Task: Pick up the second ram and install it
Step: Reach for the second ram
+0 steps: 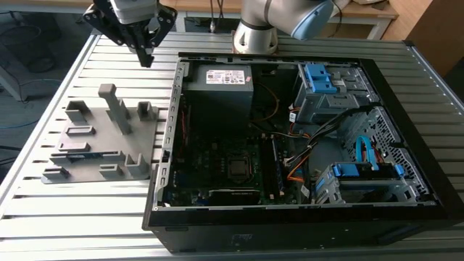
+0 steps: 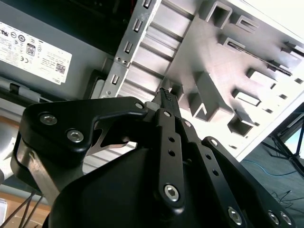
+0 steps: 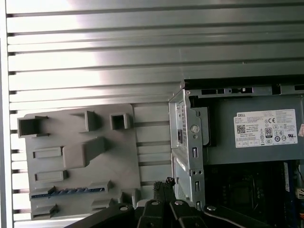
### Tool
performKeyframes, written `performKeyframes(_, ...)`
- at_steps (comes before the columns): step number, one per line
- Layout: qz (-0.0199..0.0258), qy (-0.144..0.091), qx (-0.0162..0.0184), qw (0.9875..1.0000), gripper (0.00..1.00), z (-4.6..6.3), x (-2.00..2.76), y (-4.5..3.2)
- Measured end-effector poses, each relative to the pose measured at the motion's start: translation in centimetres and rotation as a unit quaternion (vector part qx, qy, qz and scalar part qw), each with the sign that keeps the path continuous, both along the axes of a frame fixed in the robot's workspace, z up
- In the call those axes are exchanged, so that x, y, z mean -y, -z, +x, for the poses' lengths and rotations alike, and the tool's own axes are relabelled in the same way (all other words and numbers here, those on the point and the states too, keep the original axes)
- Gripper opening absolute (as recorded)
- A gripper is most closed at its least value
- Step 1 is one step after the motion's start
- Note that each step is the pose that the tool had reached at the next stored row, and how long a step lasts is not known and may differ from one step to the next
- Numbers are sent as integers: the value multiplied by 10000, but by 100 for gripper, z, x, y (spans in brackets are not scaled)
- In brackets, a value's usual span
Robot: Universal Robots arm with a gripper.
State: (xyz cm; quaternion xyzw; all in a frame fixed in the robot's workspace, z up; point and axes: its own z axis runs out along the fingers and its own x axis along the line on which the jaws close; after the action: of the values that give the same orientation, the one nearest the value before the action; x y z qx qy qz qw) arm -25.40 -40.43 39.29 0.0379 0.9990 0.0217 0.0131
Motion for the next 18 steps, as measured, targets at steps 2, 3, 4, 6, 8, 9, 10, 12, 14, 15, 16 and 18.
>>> performKeyframes(2, 0, 0, 0, 10000, 10, -49, 5, 2)
performKeyframes(3, 0, 0, 0, 10000, 10, -72, 9, 3)
performKeyframes(4, 0, 0, 0, 10000, 10, -95, 14, 5)
performKeyframes(6, 0, -1, 0, 10000, 10, -125, 25, 6)
performKeyframes(8, 0, -3, 0, 10000, 10, -152, 37, 6)
performKeyframes(9, 0, -4, 0, 10000, 10, -167, 42, 7)
performKeyframes(10, 0, -4, 0, 10000, 10, -184, 45, 7)
performKeyframes(12, 0, -6, 0, 10000, 10, -215, 50, 8)
performKeyframes(14, 0, -8, 0, 10000, 10, -246, 54, 9)
performKeyframes(15, 0, -9, 0, 10000, 10, -262, 56, 9)
performKeyframes(16, 0, -10, 0, 10000, 10, -277, 58, 10)
performKeyframes(18, 0, -12, 0, 10000, 10, -309, 63, 9)
